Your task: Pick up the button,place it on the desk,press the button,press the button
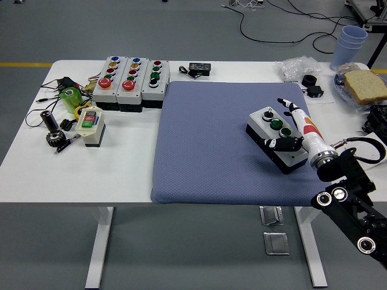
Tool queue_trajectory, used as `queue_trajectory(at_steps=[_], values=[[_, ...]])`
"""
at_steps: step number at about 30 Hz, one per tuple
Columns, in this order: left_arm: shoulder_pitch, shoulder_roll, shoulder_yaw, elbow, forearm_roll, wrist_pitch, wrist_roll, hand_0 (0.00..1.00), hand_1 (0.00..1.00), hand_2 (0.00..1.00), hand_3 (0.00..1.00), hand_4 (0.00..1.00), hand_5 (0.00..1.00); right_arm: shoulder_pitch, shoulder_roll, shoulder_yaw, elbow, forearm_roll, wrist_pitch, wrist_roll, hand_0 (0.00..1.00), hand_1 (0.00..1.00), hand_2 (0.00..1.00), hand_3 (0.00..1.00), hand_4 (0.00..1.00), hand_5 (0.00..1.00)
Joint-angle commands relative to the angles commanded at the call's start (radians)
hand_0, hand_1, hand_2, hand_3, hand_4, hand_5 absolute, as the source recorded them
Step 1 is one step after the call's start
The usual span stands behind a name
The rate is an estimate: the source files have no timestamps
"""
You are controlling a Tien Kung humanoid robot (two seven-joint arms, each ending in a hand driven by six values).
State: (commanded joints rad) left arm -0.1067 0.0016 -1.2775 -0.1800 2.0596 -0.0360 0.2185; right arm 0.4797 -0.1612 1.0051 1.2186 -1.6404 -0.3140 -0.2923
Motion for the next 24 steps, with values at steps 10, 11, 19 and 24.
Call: queue_trajectory(at_steps=[10,11,19,24], values=[[-0.012,0.002,0.0,0.0,-0.014,0.004,-0.002,0.656,0.637,0.645,0.557,0.326,0.856,0.093,0.025,-0.016,-0.1,-0.103,0.037,-0.084,0.992,0.899,0.977,0.956,0.991,0.129],[-0.015,0.003,-0.002,0.0,-0.014,0.004,-0.002,0.656,0.637,0.644,0.558,0.327,0.856,0.107,0.023,-0.018,-0.117,-0.135,0.066,-0.103,0.968,0.88,0.961,0.945,0.986,0.135],[-0.02,0.005,-0.009,0.0,-0.018,0.007,-0.003,0.655,0.636,0.641,0.557,0.327,0.856,0.143,0.015,-0.027,-0.169,-0.221,0.163,-0.181,0.925,0.803,0.9,0.935,0.984,0.146],[-0.021,0.005,-0.01,0.0,-0.015,0.006,-0.002,0.655,0.637,0.64,0.557,0.327,0.855,0.155,0.021,-0.027,-0.191,-0.24,0.197,-0.215,0.884,0.739,0.863,0.936,0.979,0.149]])
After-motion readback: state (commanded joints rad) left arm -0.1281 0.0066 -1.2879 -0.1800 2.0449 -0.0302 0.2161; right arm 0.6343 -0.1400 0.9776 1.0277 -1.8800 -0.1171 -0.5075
